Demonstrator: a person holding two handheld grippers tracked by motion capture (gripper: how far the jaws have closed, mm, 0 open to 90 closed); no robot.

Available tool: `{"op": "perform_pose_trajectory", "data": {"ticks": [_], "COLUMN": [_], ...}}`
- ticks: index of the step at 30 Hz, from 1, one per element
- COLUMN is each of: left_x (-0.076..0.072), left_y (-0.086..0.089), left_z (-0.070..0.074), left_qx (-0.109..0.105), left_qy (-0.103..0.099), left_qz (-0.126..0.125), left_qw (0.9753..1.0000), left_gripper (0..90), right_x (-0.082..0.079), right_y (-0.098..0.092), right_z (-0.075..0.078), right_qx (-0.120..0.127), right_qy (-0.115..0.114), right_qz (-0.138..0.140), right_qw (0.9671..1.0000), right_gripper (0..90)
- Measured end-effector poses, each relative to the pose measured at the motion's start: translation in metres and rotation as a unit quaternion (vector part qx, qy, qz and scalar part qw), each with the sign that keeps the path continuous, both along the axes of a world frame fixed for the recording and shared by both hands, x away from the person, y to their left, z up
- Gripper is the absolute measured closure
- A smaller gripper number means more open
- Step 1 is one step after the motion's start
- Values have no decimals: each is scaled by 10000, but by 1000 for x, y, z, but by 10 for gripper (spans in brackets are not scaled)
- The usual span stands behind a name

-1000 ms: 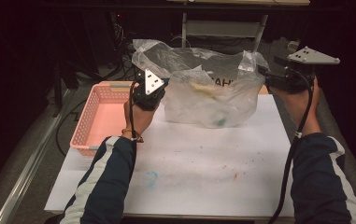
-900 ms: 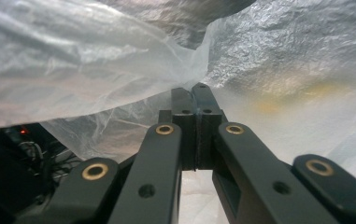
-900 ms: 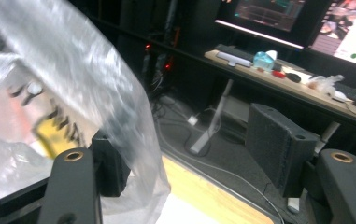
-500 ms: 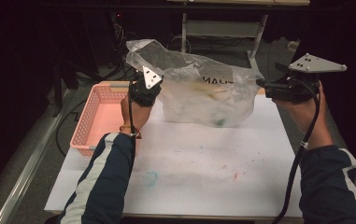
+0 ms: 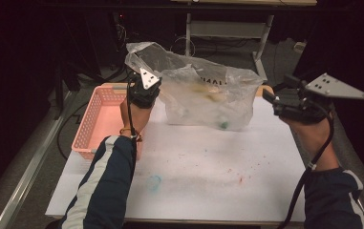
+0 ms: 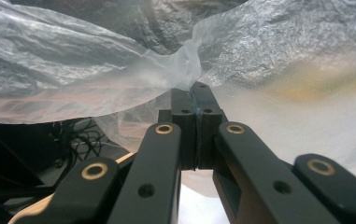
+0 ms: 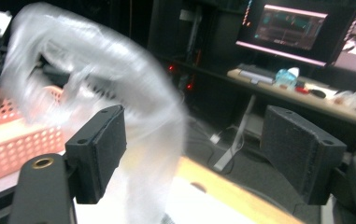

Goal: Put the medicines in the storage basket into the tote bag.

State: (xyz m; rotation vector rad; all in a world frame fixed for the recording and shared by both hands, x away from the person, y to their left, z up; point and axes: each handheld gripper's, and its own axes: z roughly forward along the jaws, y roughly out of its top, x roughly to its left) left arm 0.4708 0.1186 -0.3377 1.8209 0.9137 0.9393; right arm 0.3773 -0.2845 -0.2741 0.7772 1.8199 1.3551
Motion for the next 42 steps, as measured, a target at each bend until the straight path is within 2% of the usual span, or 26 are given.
{"op": "perform_pose_trajectory", "data": {"ticks": [1, 2, 3, 5, 7, 9, 10, 12, 13, 14, 17, 19, 21, 23, 24, 26, 28, 31, 33, 34, 35, 36, 37, 39, 42], "left_x": [-1, -2, -4, -5, -4, -1, 2, 6, 8, 10, 16, 22, 29, 34, 35, 39, 44, 49, 49, 49, 49, 48, 46, 41, 26], "left_y": [-1, -2, -3, -4, -3, -3, -3, -4, -6, -6, -10, -12, -13, -14, -15, -17, -16, -13, -9, -7, -5, -4, -2, 2, 6], "left_z": [0, -1, -1, -2, -1, -1, -2, -3, -3, -3, -3, -2, -2, -3, -3, -4, -6, -11, -12, -12, -12, -11, -10, -6, -2], "left_qx": [18, 4, 28, 59, 59, 121, 153, 187, 204, 239, 370, 455, 532, 559, 623, 713, 691, 726, 606, 535, 475, 435, 350, 174, 207], "left_qy": [-56, -18, -32, -37, -99, -100, -144, -57, -68, -120, -110, -57, 1, 57, 47, 63, 148, 306, 416, 440, 462, 484, 485, 444, 252], "left_qz": [-79, -77, -89, -133, -115, -82, -86, -68, -57, -62, -31, 5, 92, 124, 137, 165, 208, 295, 376, 386, 405, 426, 384, 135, 6], "left_qw": [10000, 10000, 10000, 9999, 9999, 9998, 9997, 9998, 9998, 9996, 9993, 9989, 9985, 9983, 9980, 9973, 9973, 9965, 9966, 9969, 9970, 9970, 9975, 9988, 9995], "left_gripper": [864, 826, 824, 847, 872, 872, 873, 873, 873, 873, 873, 873, 873, 873, 873, 873, 872, 872, 872, 870, 856, 777, 742, 663, 514], "right_x": [-1, -2, -1, 1, 6, 16, 24, 37, 45, 52, 70, 82, 92, 99, 97, 91, 85, 73, 59, 53, 49, 44, 39, 31, 20], "right_y": [4, 7, 9, 8, 5, 6, 6, 6, 8, 10, 15, 15, 17, 11, 8, 0, -5, -9, -11, -11, -10, -8, -7, -3, 0], "right_z": [-7, -15, -21, -31, -40, -50, -57, -65, -70, -74, -81, -83, -83, -83, -81, -79, -80, -81, -79, -77, -76, -76, -76, -76, -79], "right_qx": [-110, -219, -267, -171, -93, -270, -253, -192, -256, -319, -467, -353, -630, -516, -357, -72, -125, -30, -1, 10, 28, 22, -51, -81, -82], "right_qy": [54, 66, 101, 194, 327, 442, 550, 772, 857, 890, 938, 1008, 973, 1053, 1040, 1009, 923, 1072, 772, 788, 793, 746, 700, 670, 658], "right_qz": [-5, -54, -107, -166, -84, -75, -98, 75, 39, 32, 11, 40, -213, -263, -342, -310, -391, -280, -219, -190, -174, -175, -100, -21, 38], "right_qw": [9999, 9997, 9995, 9995, 9994, 9986, 9981, 9968, 9960, 9955, 9945, 9943, 9930, 9928, 9933, 9944, 9949, 9938, 9968, 9967, 9967, 9971, 9975, 9977, 9978], "right_gripper": [237, 241, 256, 339, 442, 527, 586, 639, 696, 732, 895, 900, 900, 900, 900, 820, 788, 694, 687, 657, 621, 611, 602, 570, 509]}}
